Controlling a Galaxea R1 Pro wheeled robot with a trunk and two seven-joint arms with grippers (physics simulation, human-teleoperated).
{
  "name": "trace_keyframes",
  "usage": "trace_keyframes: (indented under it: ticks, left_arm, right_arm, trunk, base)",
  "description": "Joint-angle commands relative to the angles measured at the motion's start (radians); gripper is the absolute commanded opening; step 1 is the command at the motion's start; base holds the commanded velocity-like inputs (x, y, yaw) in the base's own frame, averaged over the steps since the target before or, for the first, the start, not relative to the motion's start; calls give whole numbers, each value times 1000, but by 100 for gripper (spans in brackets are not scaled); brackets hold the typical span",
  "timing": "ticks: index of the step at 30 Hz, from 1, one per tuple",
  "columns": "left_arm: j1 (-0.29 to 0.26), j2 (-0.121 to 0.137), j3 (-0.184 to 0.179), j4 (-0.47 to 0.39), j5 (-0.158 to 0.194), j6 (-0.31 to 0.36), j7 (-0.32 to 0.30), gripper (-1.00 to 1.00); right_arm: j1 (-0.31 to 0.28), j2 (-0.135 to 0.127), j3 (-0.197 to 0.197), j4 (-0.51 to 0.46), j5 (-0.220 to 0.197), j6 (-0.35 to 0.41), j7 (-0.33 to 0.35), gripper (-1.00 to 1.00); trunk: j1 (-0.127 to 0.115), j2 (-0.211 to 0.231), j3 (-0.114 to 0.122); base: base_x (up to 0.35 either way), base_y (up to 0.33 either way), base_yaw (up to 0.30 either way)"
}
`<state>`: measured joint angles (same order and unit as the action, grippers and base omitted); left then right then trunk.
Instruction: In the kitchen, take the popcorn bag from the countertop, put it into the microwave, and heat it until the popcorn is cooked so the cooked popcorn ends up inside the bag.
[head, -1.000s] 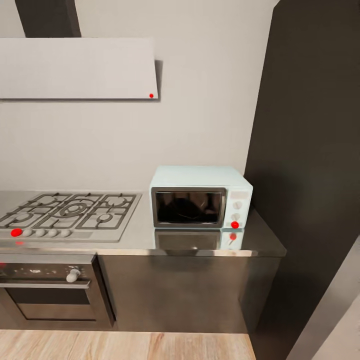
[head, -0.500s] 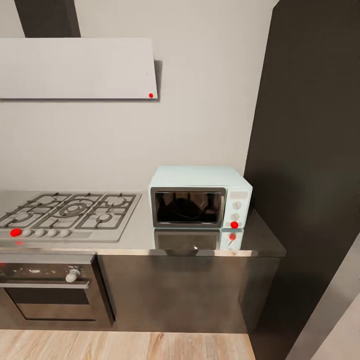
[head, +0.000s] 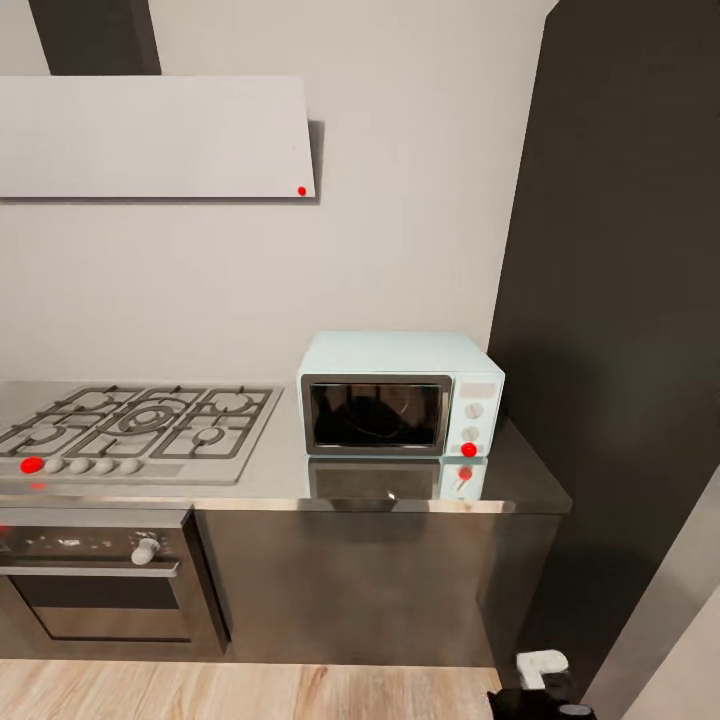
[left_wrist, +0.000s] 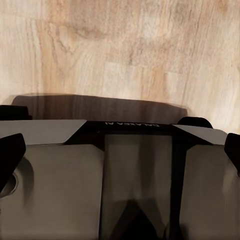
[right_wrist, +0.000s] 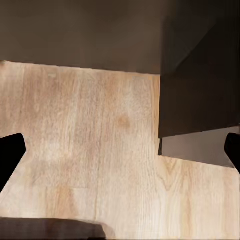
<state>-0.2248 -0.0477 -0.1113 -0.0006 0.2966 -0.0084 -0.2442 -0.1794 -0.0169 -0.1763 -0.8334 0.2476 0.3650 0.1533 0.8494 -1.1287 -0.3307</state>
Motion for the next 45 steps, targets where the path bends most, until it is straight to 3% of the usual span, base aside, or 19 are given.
trace_keyframes:
  ticks: [1, 3, 5, 10, 13, 15, 20, 23, 25, 29, 31, 32, 35, 40, 45]
  left_arm:
    - [-1, 0, -8, 1, 10, -1, -3, 100]
    - [-1, 0, -8, 1, 10, -1, -3, 100]
    - [-1, 0, -8, 1, 10, -1, -3, 100]
    - [-1, 0, -8, 0, 10, -1, -3, 100]
    - [-1, 0, -8, 0, 10, -1, -3, 100]
    - [-1, -1, -8, 1, 10, -1, -3, 100]
    - [-1, -1, -8, 1, 10, -1, -3, 100]
    - [-1, 0, -8, 1, 10, -1, -3, 100]
    - [-1, 0, -8, 1, 10, -1, -3, 100]
    - [-1, 0, -8, 1, 10, -1, -3, 100]
    - [-1, 0, -8, 1, 10, -1, -3, 100]
    - [-1, 0, -8, 1, 10, -1, -3, 100]
    - [-1, 0, -8, 1, 11, -1, -3, 100]
    - [-1, 0, -8, 0, 10, -1, -3, 100]
    - [-1, 0, -8, 1, 10, -1, -3, 100]
  right_arm:
    - [0, 8, -2, -60, 11, 44, 31, 100]
    - [0, 22, 18, -256, 9, 171, 109, 100]
    - [0, 25, 28, -385, 6, 234, 140, 100]
    - [5, 26, 35, -647, 4, 300, 156, 100]
    - [-2, 26, 35, -680, 4, 348, 156, 100]
    - [-52, 26, 35, -707, 4, 374, 153, 100]
    - [-237, 27, 32, -721, 5, 397, 145, 100]
    - [-341, 38, 32, -718, -6, 458, 144, 100]
    - [-372, 48, 32, -718, -12, 469, 142, 100]
    - [-386, 96, 28, -710, -13, 444, 135, 100]
    - [-383, 121, 25, -681, -17, 332, 133, 100]
    - [-381, 131, 23, -619, -19, 272, 130, 100]
    - [-379, 136, 3, -511, -20, 193, 117, 100]
    - [-379, 136, -8, -422, -22, 45, -15, 100]
    - [-379, 132, -18, -369, -24, 13, -36, 100]
  trunk:
    - [0, -1, -1]
    - [0, -1, -1]
    - [0, -1, -1]
    - [0, -1, -1]
    - [0, -1, -1]
    - [0, -1, -1]
    - [0, -1, -1]
    - [0, -1, -1]
    - [0, -1, -1]
    - [0, -1, -1]
    - [0, -1, -1]
    - [0, -1, -1]
    - [0, -1, -1]
    - [0, -1, -1]
    - [0, -1, -1]
  base:
    - [0, 0, 0]
    - [0, 0, 0]
    - [0, 0, 0]
    - [0, 0, 0]
    - [0, 0, 0]
    - [0, 0, 0]
    - [0, 0, 0]
    - [0, 0, 0]
    - [0, 0, 0]
    - [0, 0, 0]
    - [0, 0, 0]
    - [0, 0, 0]
    - [0, 0, 0]
    - [0, 0, 0]
    - [0, 0, 0]
